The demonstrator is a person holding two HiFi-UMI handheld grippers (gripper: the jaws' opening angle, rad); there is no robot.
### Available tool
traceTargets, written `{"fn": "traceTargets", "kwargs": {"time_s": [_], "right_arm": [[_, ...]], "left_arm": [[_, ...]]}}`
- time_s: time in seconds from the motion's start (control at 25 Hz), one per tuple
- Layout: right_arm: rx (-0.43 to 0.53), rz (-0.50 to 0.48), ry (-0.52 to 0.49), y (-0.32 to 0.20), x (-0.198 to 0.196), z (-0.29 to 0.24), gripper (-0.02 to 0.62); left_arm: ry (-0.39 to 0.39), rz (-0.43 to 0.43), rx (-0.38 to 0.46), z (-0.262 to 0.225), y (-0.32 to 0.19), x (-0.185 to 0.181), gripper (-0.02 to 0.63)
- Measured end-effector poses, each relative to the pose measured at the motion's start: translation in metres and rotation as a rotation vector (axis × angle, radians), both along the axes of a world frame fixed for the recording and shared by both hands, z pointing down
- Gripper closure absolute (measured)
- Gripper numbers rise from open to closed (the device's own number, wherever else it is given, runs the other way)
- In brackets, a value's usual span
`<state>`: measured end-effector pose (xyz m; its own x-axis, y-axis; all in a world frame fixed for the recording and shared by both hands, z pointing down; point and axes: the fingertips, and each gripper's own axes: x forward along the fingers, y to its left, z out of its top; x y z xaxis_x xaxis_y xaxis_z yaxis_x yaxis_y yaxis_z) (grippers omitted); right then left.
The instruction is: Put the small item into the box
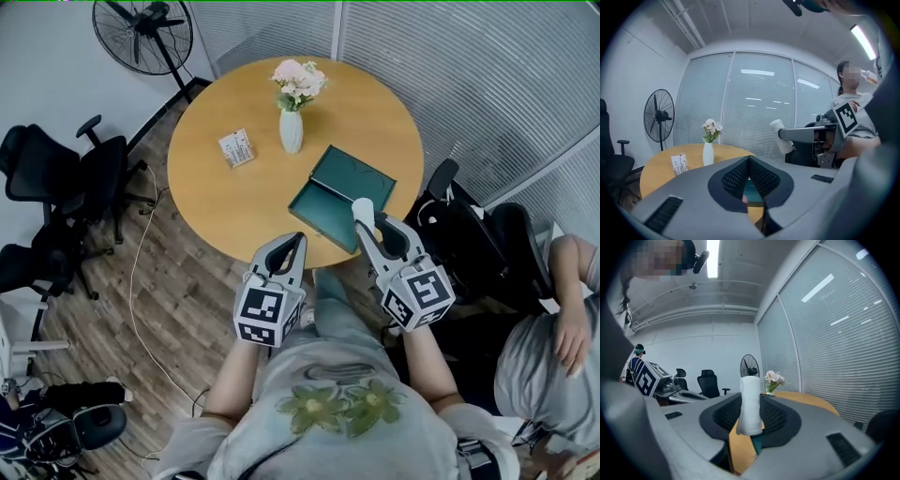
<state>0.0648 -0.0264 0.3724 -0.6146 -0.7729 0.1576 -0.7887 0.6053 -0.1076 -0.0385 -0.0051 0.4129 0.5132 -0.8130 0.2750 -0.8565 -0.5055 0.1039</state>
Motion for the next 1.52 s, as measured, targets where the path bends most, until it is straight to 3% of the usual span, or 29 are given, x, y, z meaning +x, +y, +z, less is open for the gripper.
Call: {"fn": "traceTargets", "kwargs": {"time_s": [0.96,1.52], "right_arm": [[-0.047,-0.046,0.054,-0.123,-0.014,0.025,0.466],[-0.14,-0.093,0.119,-0.148,-0.031,0.068,0.466]], "left_arm": [[-0.026,0.006,-0.003,0.003,-0.131,-0.006,0.604],[-0.013,-0.007,-0.047,0.024,-0.163,-0.017,0.604]]}}
